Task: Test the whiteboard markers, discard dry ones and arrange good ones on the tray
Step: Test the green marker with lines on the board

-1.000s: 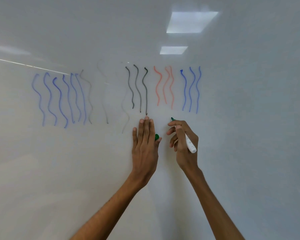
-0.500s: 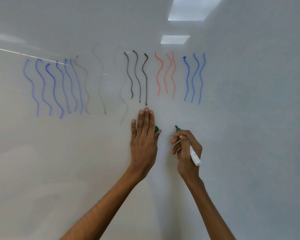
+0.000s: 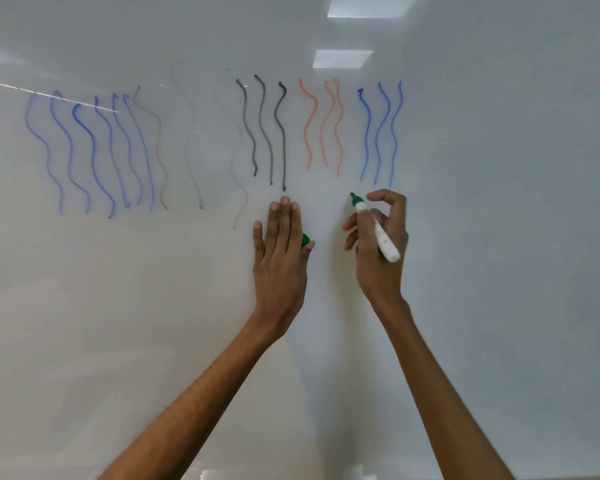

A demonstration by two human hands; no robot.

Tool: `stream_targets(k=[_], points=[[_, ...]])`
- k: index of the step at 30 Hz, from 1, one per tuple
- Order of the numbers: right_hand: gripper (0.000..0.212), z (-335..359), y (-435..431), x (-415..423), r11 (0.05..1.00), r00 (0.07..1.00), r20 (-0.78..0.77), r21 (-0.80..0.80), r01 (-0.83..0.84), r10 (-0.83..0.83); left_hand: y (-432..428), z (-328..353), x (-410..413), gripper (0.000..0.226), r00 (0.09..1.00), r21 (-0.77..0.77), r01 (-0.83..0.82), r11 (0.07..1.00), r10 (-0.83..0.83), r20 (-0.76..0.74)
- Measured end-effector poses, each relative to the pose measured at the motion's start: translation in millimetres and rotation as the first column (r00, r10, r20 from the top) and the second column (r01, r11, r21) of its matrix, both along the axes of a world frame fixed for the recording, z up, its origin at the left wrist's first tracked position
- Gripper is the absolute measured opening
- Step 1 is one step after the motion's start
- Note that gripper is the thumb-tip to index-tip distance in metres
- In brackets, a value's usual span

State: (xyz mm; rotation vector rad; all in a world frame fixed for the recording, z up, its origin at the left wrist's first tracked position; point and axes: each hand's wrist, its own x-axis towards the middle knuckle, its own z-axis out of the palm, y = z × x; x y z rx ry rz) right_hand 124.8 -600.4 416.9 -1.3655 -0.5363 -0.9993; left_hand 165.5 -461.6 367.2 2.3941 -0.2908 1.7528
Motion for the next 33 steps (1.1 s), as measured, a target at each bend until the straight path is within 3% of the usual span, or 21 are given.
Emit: stream_targets(k=[3,7,10,14,17,24,29,33], points=[[0.016,-1.0,5.4,4.9,0.996,0.998,0.012,-0.071,0.061,-0.060,-0.1,-0.7,-0.8,0.057,1.000,-0.011,0.015,1.000,-0.014,0.005],[0.007,-12.8,2.4,3.7,0.997,0.998,0.007,0.049,0.068,-0.068,0.8,-1.6,-0.7,0.058,1.000,0.007,0.001,1.000,-0.001,0.007],[0.005,-31.4,3.6,-0.1,0.998,0.998,-0.025,0.023,0.057,-0.056,0.3,-2.9,-0.4,0.058,1.000,-0.001,0.003,1.000,-0.003,-0.001],[0.005,-61.8,0.8,-1.3,0.991,0.993,-0.109,0.118,0.067,-0.054,-0.2,-4.1,0.0,0.057,1.000,-0.008,0.007,1.000,-0.007,-0.006],[0.008,-74.8,1.7,-5.3,0.995,0.986,-0.154,0.073,0.072,-0.060,-0.9,-4.2,-0.4,0.059,1.000,-0.009,0.005,1.000,-0.005,-0.002],[0.004,-14.8,-19.4,-7.8,0.988,0.996,0.006,0.128,0.086,-0.088,-1.9,-6.2,-2.9,0.059,0.999,-0.012,0.032,0.999,-0.031,0.011],[0.006,-17.1,-22.1,-2.3,0.996,0.997,-0.043,0.057,0.068,-0.065,-1.7,-6.6,-4.8,0.055,0.999,-0.004,0.034,0.999,-0.034,0.011],[0.007,-45.0,-24.5,-4.9,0.985,0.994,-0.102,0.165,0.058,-0.041,-3.4,-8.8,-5.9,0.055,0.999,-0.011,0.032,0.999,-0.033,-0.010]])
